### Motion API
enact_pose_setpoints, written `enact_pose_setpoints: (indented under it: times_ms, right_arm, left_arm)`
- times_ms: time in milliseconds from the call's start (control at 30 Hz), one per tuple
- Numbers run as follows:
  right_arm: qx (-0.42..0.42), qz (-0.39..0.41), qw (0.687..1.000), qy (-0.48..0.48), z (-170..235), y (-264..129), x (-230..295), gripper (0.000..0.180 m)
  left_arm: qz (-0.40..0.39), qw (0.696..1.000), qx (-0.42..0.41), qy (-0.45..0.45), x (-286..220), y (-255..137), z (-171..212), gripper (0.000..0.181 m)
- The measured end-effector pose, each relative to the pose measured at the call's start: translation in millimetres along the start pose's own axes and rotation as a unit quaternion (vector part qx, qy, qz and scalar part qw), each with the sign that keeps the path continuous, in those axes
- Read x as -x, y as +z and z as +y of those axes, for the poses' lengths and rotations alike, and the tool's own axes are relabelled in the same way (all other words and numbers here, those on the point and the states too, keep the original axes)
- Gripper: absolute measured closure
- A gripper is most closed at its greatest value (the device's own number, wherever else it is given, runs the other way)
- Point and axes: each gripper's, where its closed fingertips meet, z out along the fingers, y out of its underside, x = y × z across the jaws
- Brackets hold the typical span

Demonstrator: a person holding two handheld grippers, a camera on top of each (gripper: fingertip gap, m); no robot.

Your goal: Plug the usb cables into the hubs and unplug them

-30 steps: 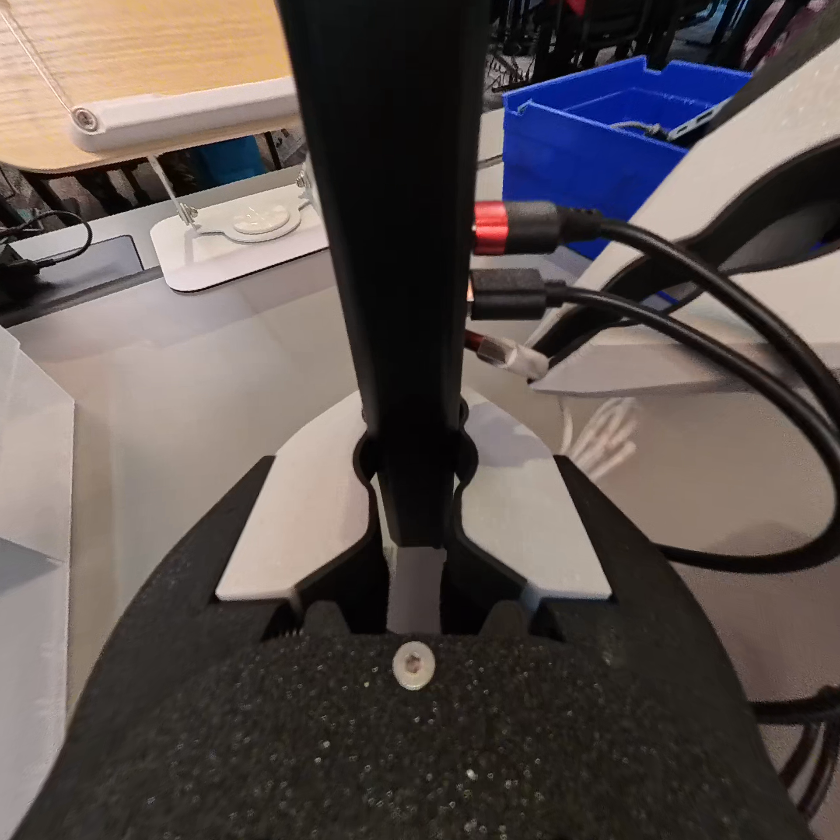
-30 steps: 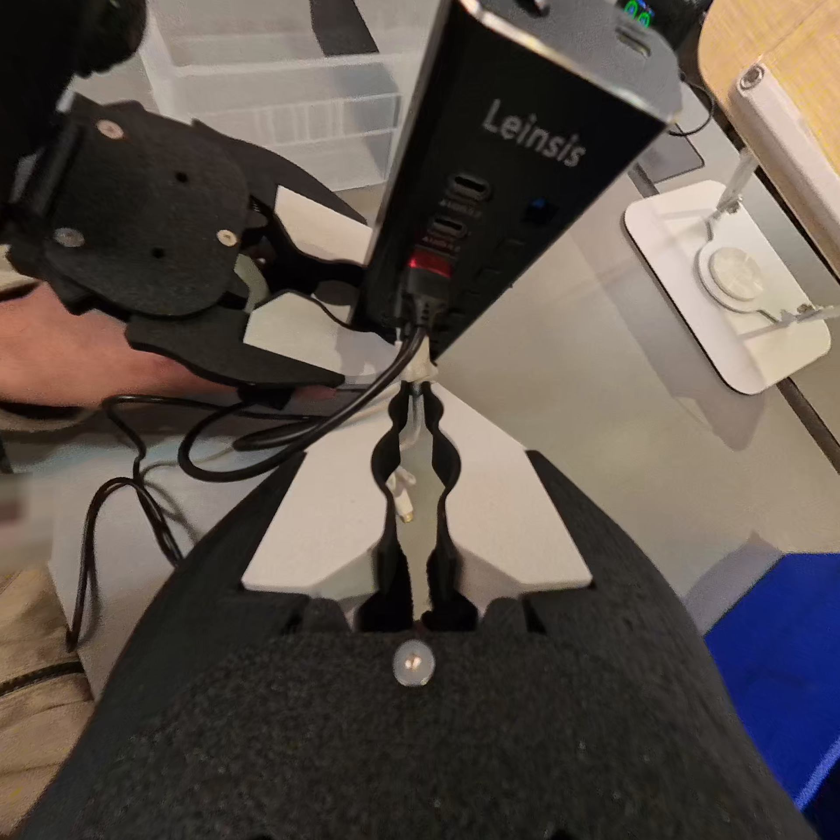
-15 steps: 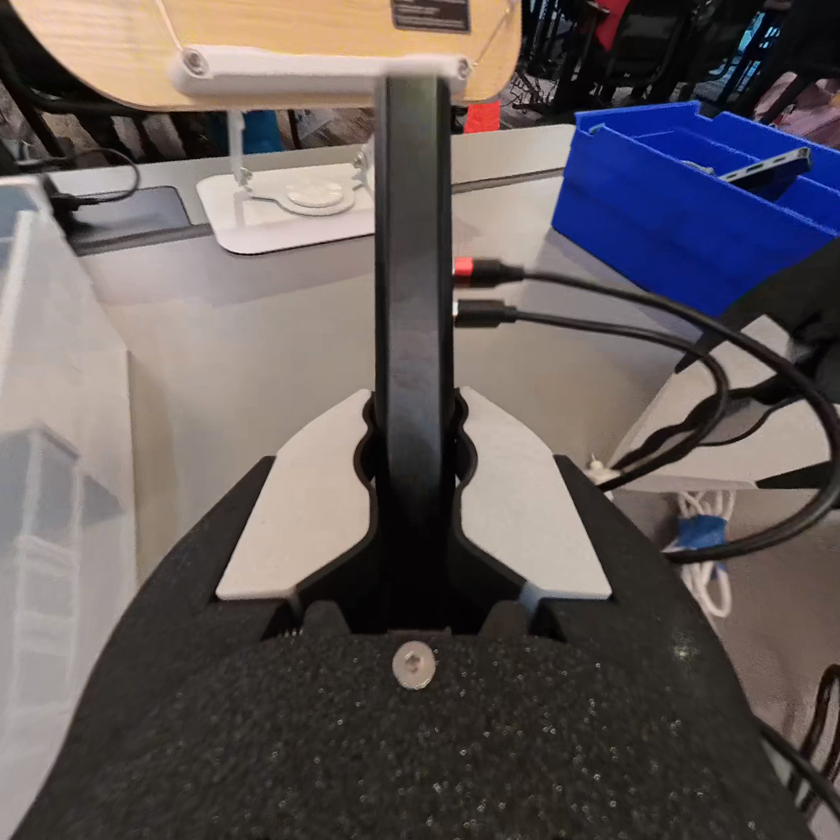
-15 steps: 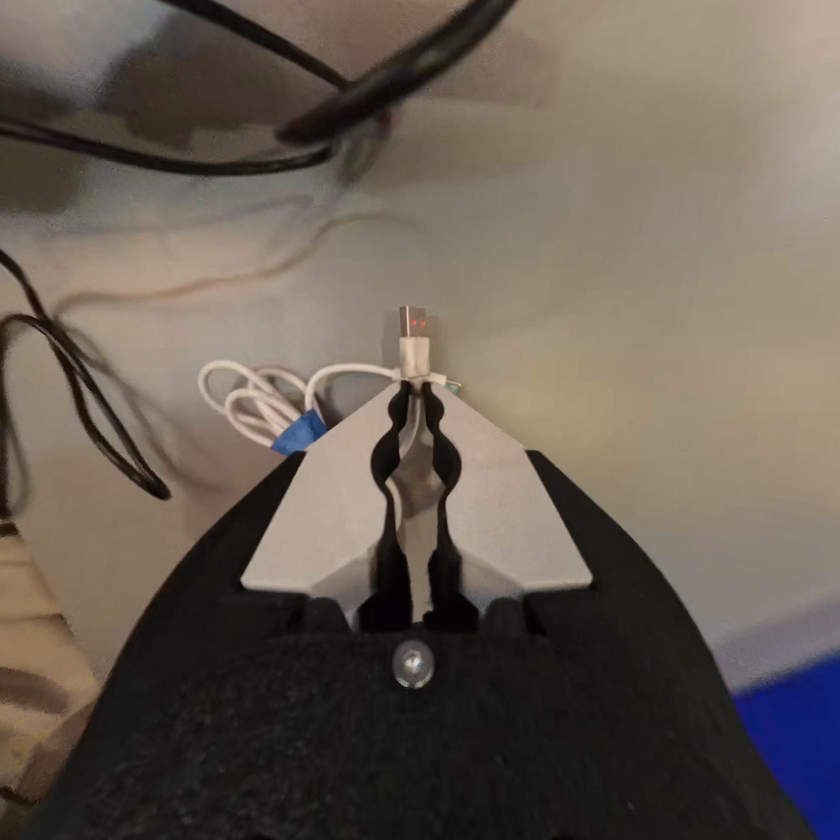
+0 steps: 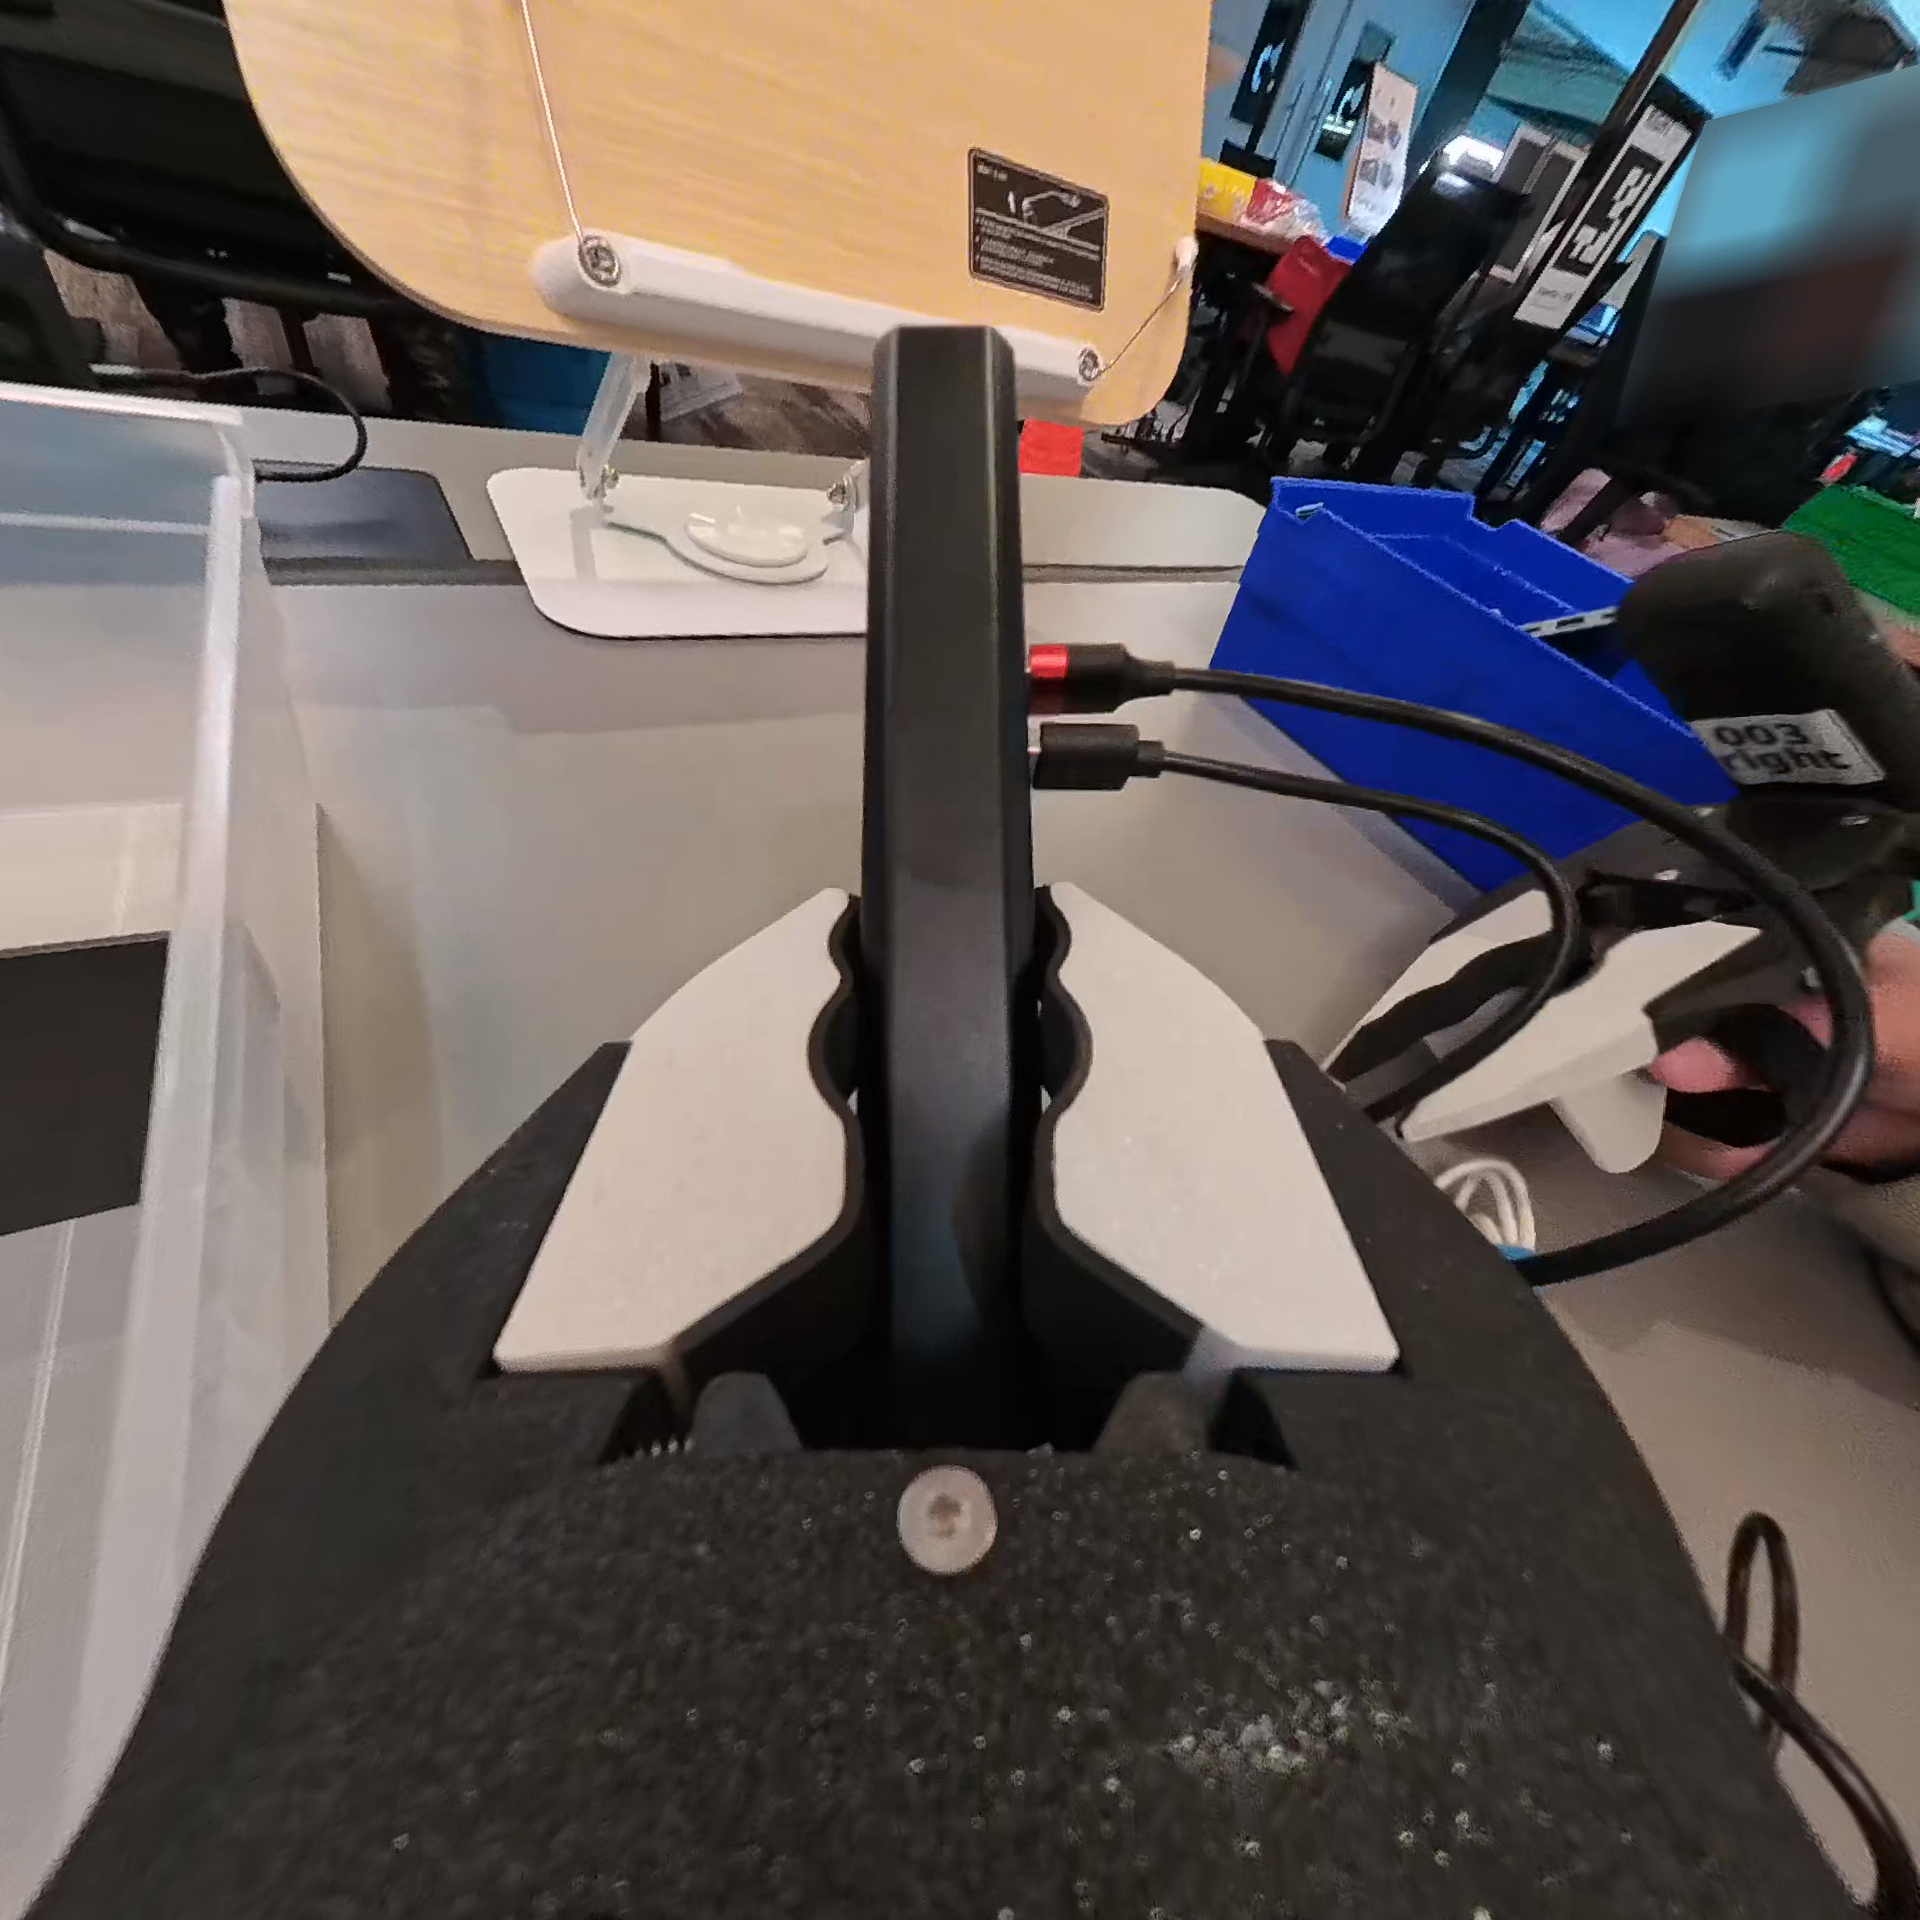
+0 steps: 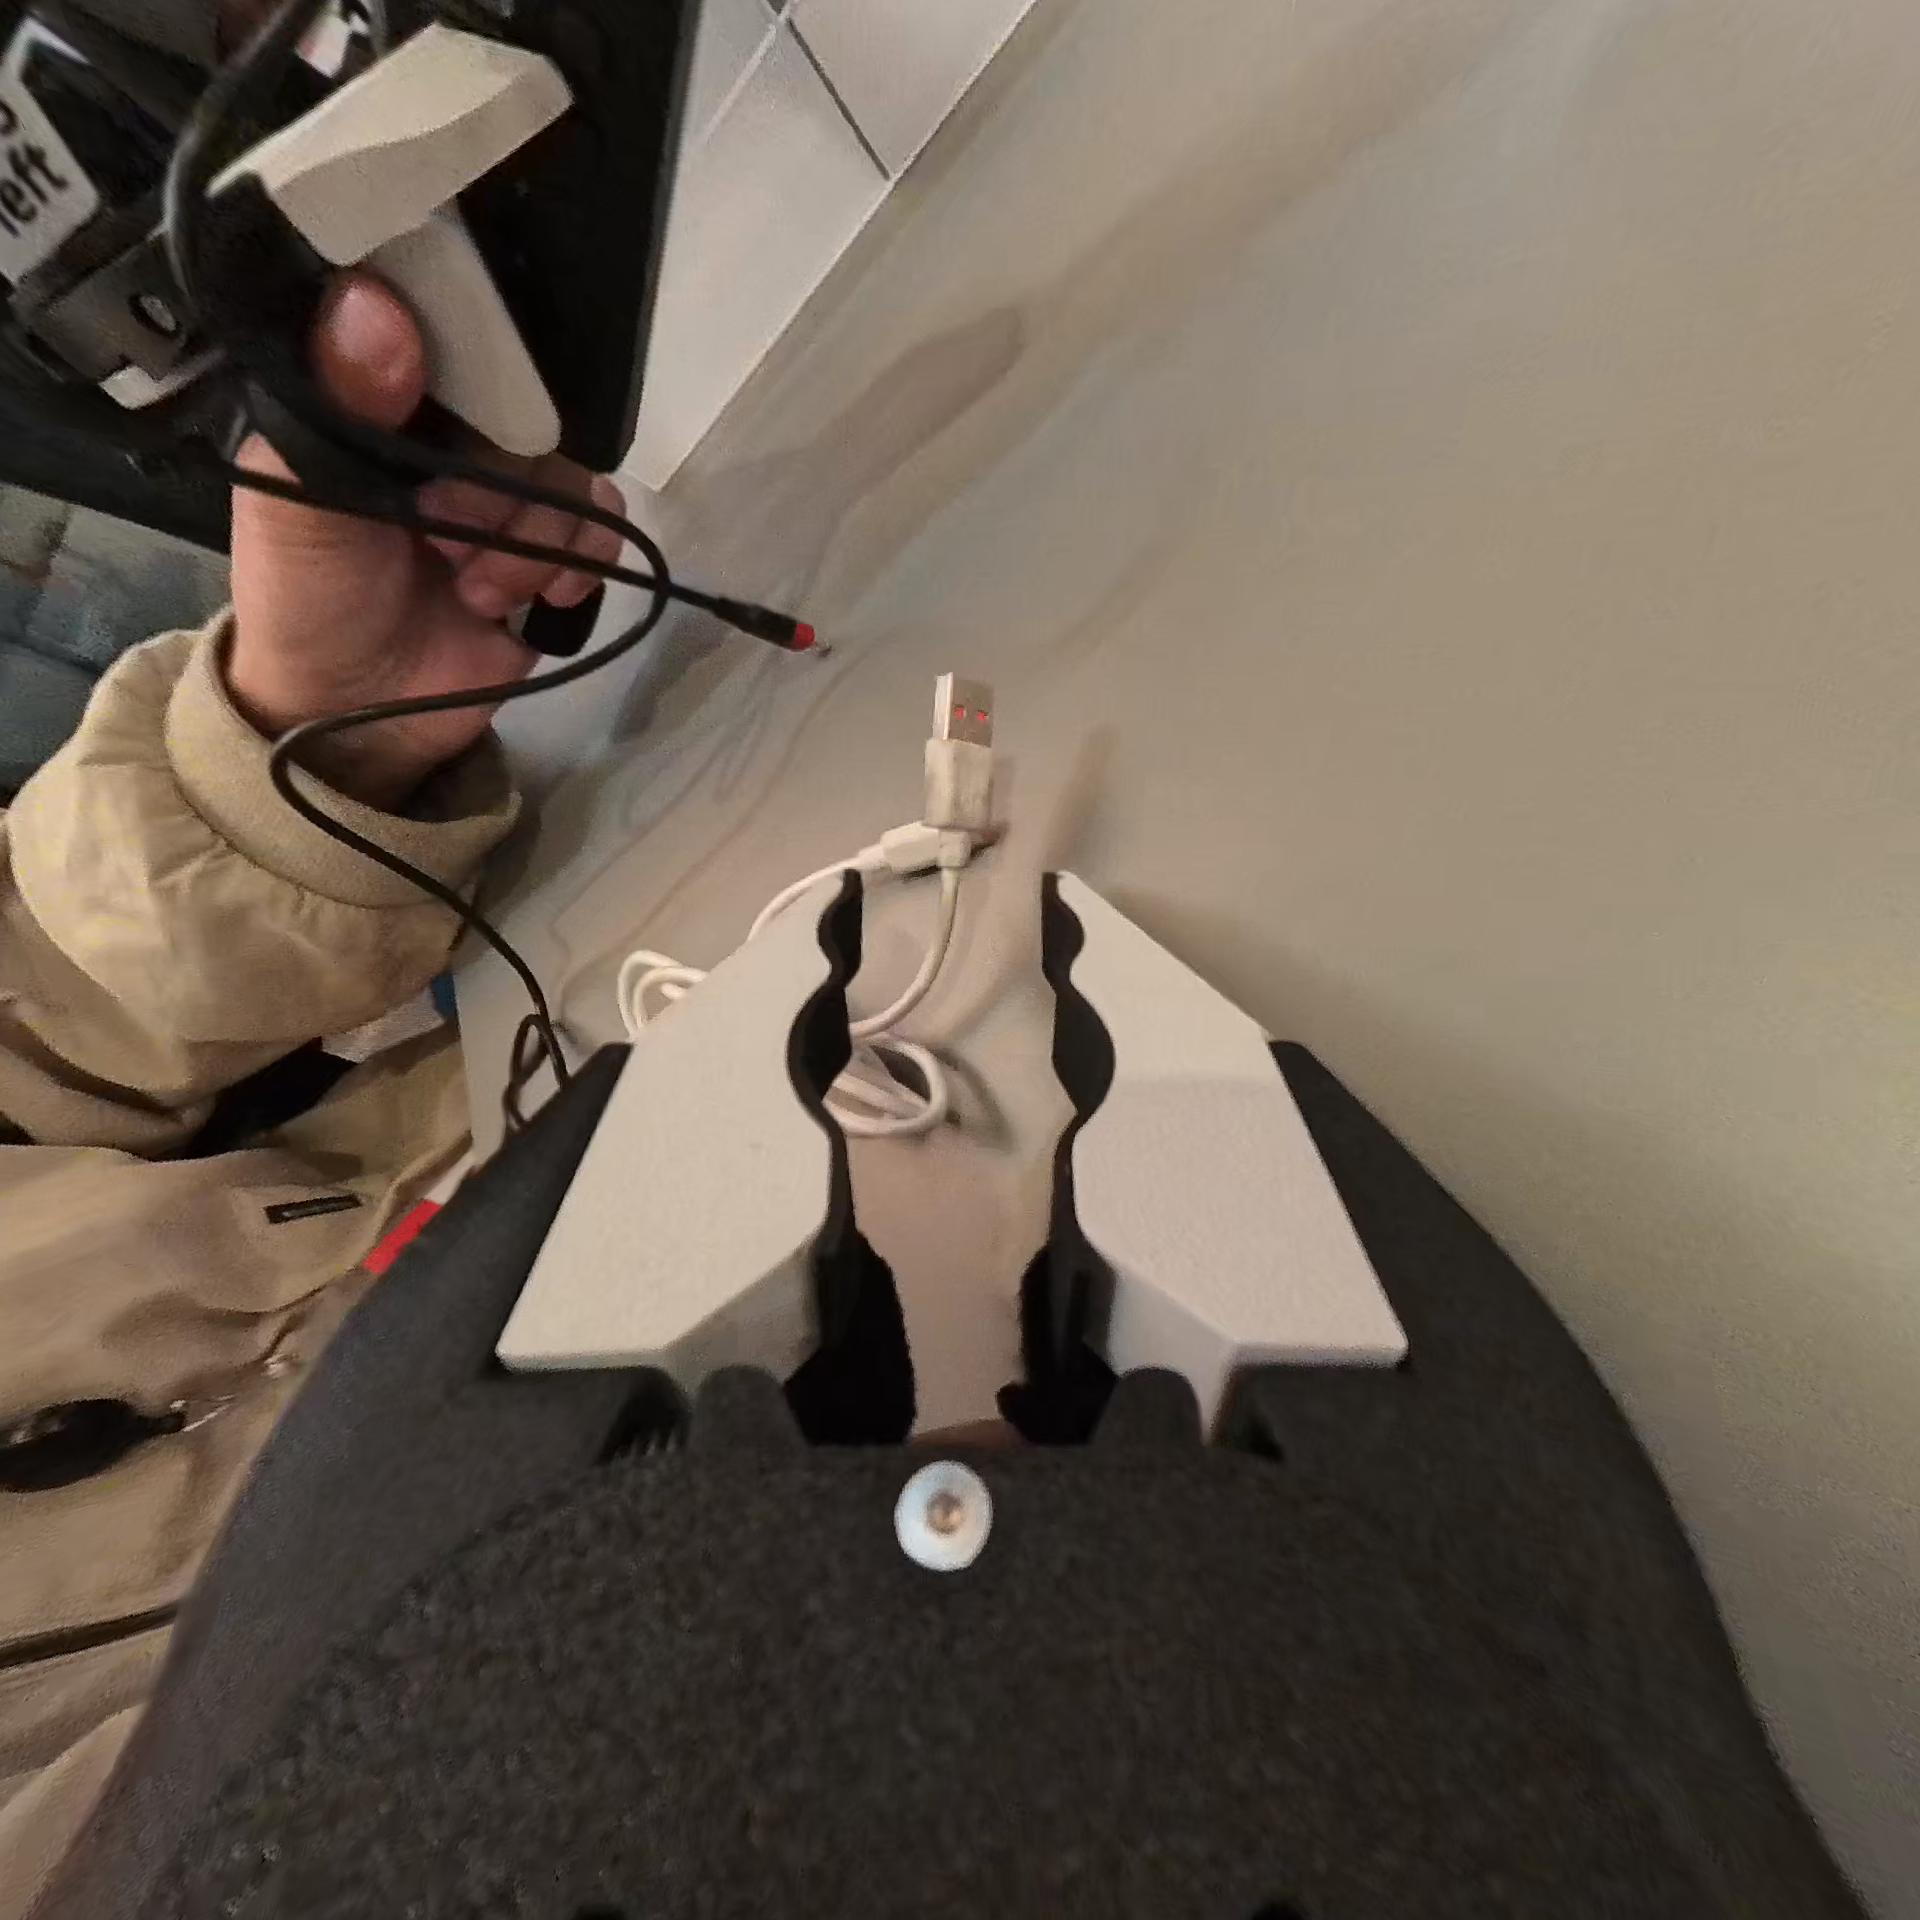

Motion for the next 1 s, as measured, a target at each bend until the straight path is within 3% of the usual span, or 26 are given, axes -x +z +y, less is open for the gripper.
enact_pose_setpoints:
  times_ms: [100,167,300,333,400,467,533,567,600,767,1000]
  right_arm:
    - [0.026,-0.015,0.999,0.034,10.0,3.8,0.0,0.149]
    - [0.043,-0.024,0.998,0.041,15.9,9.2,3.0,0.164]
    - [0.016,-0.014,0.999,0.034,3.7,6.5,5.9,0.178]
    - [0.001,0.007,1.0,0.014,-4.9,-0.9,3.9,0.178]
    - [-0.015,0.132,0.987,-0.088,-27.1,-31.5,-8.0,0.178]
    - [0.004,0.285,0.931,-0.226,-53.0,-75.4,-8.6,0.178]
    - [0.046,0.413,0.839,-0.351,-74.1,-113.1,1.6,0.177]
    - [0.072,0.429,0.811,-0.392,-74.7,-116.5,10.7,0.177]
    - [0.11,0.414,0.805,-0.41,-63.9,-108.5,16.3,0.177]
    - [0.258,0.321,0.837,-0.361,29.0,-35.2,-15.9,0.177]
    - [0.146,0.201,0.925,-0.288,38.4,-13.5,6.1,0.165]
  left_arm:
    - [0.011,1.0,-0.011,0.004,-4.5,-0.6,-3.6,0.151]
    - [0.015,1.0,-0.013,0.005,-7.2,-0.4,-4.1,0.151]
    - [0.023,1.0,-0.01,0.007,-11.8,1.0,-2.4,0.15]
    - [0.025,1.0,-0.009,0.007,-12.7,1.0,-2.3,0.15]
    - [0.022,1.0,-0.014,0.009,-13.2,0.1,-4.2,0.15]
    - [0.024,0.999,-0.02,0.009,-14.2,-1.0,-6.9,0.151]
    - [0.025,0.999,-0.024,0.008,-14.5,-1.3,-8.3,0.151]
    - [0.025,0.999,-0.023,0.008,-14.4,-1.1,-8.2,0.151]
    - [0.025,0.999,-0.023,0.007,-14.1,-0.8,-7.8,0.151]
    - [0.025,0.999,-0.02,0.001,-13.3,-1.3,-6.5,0.151]
    - [0.022,1.0,-0.018,0.004,-12.6,-4.2,-5.0,0.151]
